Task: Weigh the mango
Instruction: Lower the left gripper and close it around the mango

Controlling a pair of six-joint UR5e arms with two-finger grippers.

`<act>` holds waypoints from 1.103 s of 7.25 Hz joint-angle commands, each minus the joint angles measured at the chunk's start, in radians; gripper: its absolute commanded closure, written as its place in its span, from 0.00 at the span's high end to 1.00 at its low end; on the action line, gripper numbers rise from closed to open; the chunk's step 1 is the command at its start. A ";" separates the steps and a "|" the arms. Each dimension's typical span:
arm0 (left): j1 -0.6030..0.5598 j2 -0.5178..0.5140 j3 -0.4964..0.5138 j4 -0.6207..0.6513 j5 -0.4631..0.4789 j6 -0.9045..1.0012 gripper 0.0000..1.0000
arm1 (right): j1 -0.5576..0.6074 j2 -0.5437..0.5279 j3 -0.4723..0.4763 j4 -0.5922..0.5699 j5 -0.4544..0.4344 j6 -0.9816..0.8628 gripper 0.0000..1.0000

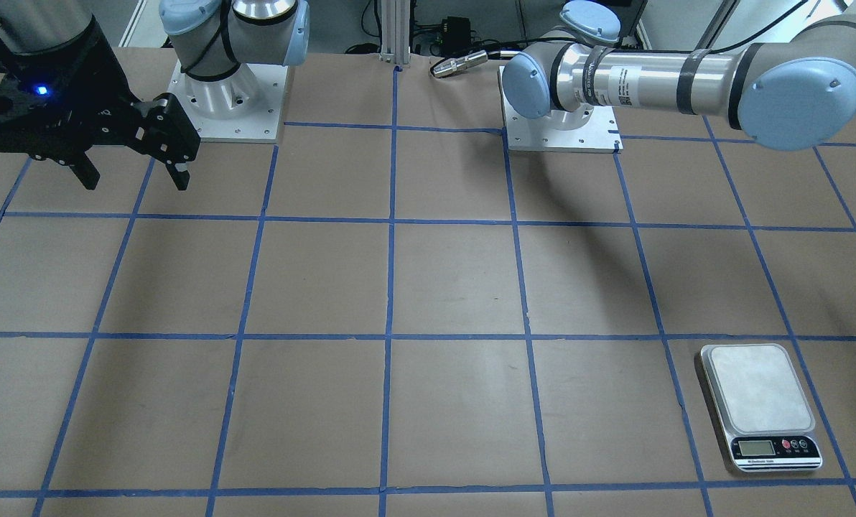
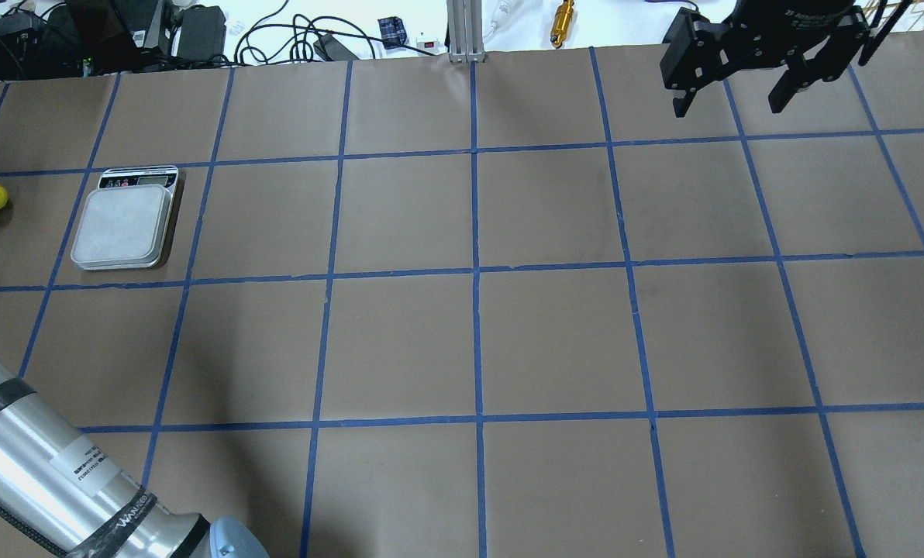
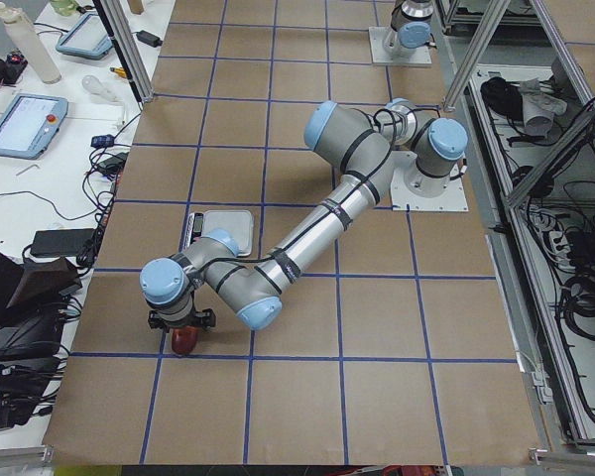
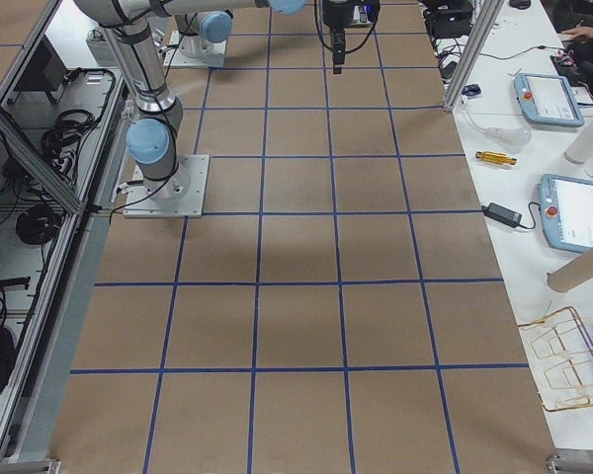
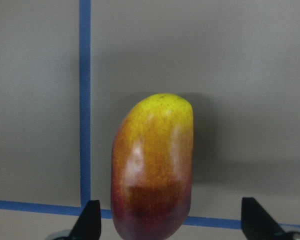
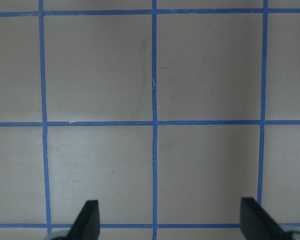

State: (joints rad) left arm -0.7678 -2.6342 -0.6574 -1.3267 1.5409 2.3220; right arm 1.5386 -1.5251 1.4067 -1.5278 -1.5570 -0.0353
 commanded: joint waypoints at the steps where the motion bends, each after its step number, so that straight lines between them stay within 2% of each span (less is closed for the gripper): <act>1: 0.001 -0.030 0.001 0.017 -0.013 0.016 1.00 | -0.001 0.000 0.000 0.000 0.000 0.000 1.00; 5: 0.004 -0.069 0.001 0.057 -0.073 0.042 1.00 | 0.000 0.000 0.000 0.000 0.000 0.000 1.00; 6: 0.007 -0.070 0.001 0.057 -0.074 0.042 0.97 | 0.000 0.000 0.000 0.000 0.000 0.000 1.00; 7: 0.007 -0.070 0.001 0.057 -0.074 0.043 0.86 | 0.000 0.000 0.000 0.000 0.000 0.000 1.00; 8: 0.007 -0.067 0.001 0.057 -0.074 0.053 0.61 | 0.000 -0.001 0.000 0.000 0.002 0.000 1.00</act>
State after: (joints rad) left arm -0.7614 -2.7025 -0.6565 -1.2704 1.4675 2.3667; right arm 1.5385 -1.5251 1.4067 -1.5278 -1.5567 -0.0353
